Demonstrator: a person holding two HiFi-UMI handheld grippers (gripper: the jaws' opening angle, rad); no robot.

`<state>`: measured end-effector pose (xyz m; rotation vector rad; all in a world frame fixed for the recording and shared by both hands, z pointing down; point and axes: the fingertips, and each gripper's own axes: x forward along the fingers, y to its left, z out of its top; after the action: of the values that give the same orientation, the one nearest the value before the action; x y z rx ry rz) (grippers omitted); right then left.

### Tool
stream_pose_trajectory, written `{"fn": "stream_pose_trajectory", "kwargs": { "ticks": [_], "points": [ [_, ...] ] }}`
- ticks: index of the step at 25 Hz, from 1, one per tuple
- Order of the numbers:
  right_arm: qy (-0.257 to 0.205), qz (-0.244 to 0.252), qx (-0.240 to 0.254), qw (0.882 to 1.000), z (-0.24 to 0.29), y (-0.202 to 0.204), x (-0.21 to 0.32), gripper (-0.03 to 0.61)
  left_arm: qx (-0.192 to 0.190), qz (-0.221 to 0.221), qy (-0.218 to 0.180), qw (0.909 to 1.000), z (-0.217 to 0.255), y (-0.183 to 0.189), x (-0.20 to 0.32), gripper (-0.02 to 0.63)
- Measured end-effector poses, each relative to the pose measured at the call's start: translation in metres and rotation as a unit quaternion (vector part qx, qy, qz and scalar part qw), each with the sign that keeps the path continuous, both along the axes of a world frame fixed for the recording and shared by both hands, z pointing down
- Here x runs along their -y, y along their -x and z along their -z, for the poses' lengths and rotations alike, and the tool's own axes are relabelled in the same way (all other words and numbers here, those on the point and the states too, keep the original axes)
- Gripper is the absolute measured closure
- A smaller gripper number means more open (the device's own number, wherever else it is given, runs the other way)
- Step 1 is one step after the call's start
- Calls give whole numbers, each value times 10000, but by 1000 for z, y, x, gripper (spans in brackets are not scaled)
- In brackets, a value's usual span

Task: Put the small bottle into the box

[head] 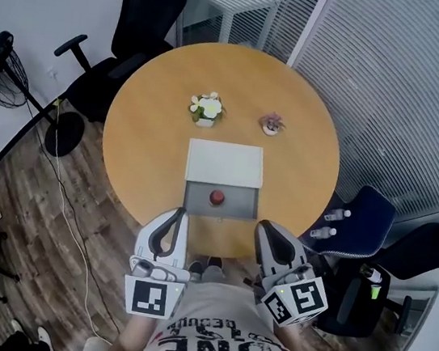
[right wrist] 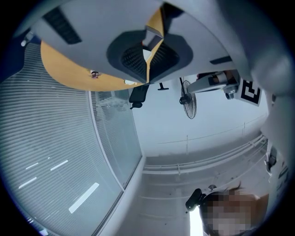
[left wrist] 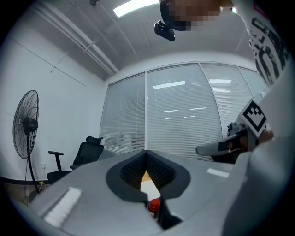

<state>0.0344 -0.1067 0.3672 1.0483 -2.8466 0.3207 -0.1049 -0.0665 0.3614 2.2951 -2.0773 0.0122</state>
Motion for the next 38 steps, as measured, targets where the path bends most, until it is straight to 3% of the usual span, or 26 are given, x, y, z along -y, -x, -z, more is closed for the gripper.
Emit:
{"fn": "stream_pose_trajectory", "kwargs": {
  "ticks": [13, 38],
  "points": [
    [27, -90, -147, 9998, -23, 10, -32, 552, -52, -159, 68, 9998, -19, 8, -27, 604],
    [35, -154, -221, 9996, -24, 15, -35, 552, -166, -219, 54, 9996, -21, 11, -29, 604]
  ]
}}
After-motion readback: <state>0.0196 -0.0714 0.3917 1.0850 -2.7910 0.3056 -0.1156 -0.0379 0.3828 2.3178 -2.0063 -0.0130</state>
